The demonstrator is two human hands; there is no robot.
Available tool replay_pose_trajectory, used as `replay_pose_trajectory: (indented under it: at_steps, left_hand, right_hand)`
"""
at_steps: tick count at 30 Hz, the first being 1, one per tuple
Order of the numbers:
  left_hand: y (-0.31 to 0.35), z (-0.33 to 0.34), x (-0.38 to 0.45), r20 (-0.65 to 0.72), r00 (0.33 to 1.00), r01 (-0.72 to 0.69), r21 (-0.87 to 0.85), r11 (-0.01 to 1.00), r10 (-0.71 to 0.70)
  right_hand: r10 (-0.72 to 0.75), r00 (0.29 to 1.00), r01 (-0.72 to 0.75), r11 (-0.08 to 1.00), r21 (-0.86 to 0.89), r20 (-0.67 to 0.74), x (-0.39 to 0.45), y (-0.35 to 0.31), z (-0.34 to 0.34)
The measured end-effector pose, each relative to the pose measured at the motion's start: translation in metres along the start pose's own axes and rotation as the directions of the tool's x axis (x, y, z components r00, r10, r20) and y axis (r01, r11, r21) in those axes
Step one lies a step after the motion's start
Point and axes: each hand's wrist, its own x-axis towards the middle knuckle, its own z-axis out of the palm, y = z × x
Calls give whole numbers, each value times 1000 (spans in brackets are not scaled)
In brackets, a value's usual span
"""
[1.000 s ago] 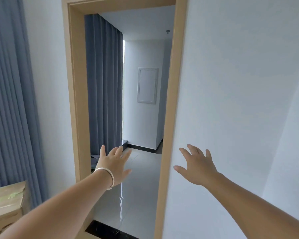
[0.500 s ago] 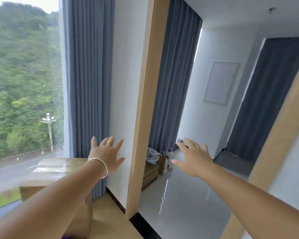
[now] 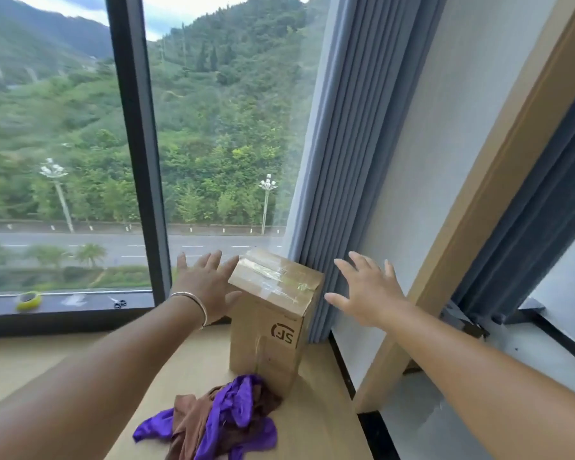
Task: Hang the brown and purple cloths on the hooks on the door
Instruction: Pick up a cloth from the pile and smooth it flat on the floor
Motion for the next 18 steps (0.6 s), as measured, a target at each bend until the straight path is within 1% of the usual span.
replay_pose_trajectory:
  at_steps: [4,7,10,13,15,18]
  left_hand:
    - [-35,35,-6,71,989,129,43,991,-131]
    - [-48,63,-2,96,972,205,80,976,-212]
    - [-51,102,4,172,941,280,82,956,-291]
    - [-44,155,3,331,879,322,122,939,-344]
    - [-38,197,-3,390,842,354,121,927,-372]
    - [-24,265,-17,507,770,386,113,915,-387]
  right_hand:
    - [-175,984,172,980,98,24,59,-45,43]
    - [-288,954,279,954,110,80,102,-69,77]
    - [-384,916,372,922,113,116,136,-84,124]
    - [-495,847,485,869,98,193,159,-97,188]
    - [-550,803,543,834,97,230,167,-103,229]
    - [-607,732,607,787,108,308,180,-115,300]
